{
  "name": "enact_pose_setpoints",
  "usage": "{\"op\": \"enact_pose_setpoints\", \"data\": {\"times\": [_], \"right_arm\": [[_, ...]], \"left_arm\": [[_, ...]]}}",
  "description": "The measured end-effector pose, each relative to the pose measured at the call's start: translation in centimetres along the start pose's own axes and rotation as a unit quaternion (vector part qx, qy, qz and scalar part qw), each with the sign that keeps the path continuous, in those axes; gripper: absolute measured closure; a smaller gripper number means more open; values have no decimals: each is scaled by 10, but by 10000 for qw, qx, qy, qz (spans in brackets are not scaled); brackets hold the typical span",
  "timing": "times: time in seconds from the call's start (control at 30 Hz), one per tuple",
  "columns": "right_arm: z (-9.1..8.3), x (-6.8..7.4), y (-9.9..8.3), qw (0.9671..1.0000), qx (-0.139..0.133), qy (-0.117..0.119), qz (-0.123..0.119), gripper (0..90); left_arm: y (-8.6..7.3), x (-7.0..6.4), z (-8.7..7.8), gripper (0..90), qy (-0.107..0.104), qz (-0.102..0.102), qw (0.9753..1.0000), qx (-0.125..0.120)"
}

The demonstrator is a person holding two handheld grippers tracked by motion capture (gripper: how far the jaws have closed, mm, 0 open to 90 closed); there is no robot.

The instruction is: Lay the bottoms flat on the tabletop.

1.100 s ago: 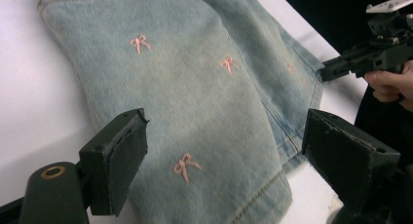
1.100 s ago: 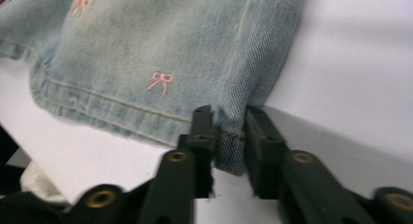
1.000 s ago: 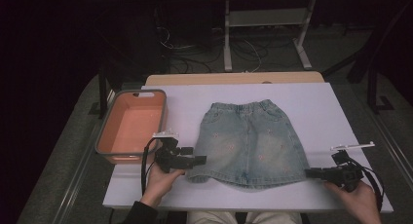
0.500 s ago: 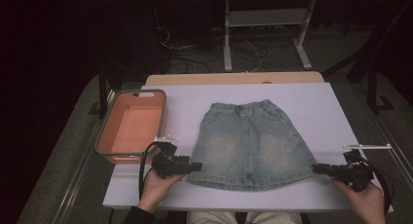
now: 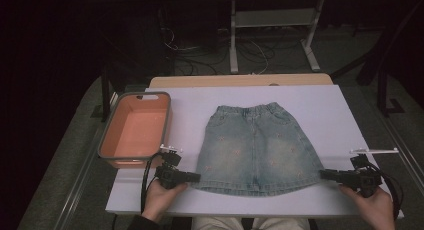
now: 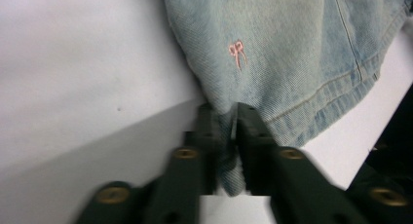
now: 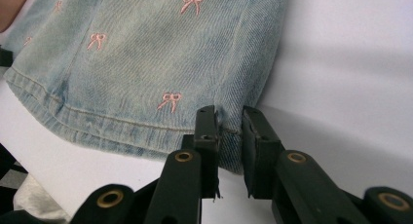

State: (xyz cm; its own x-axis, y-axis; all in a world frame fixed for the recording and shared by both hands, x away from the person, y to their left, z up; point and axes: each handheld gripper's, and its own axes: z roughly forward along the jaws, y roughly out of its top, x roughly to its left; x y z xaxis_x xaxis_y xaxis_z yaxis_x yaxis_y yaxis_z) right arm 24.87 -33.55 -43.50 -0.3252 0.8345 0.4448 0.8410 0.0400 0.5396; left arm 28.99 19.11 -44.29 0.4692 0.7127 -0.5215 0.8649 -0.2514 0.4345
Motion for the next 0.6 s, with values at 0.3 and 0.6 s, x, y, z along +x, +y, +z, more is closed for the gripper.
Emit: {"op": "enact_pose_setpoints", "data": {"times": [0.3,0.6], "right_arm": [[-6,6,1,9994,-189,294,-51,778],[-19,10,-4,9977,-402,545,-50,779]], "left_arm": [[4,-10,-40,877,-113,528,9951,-829],[-5,-8,-47,876,-134,601,9953,-751]]}}
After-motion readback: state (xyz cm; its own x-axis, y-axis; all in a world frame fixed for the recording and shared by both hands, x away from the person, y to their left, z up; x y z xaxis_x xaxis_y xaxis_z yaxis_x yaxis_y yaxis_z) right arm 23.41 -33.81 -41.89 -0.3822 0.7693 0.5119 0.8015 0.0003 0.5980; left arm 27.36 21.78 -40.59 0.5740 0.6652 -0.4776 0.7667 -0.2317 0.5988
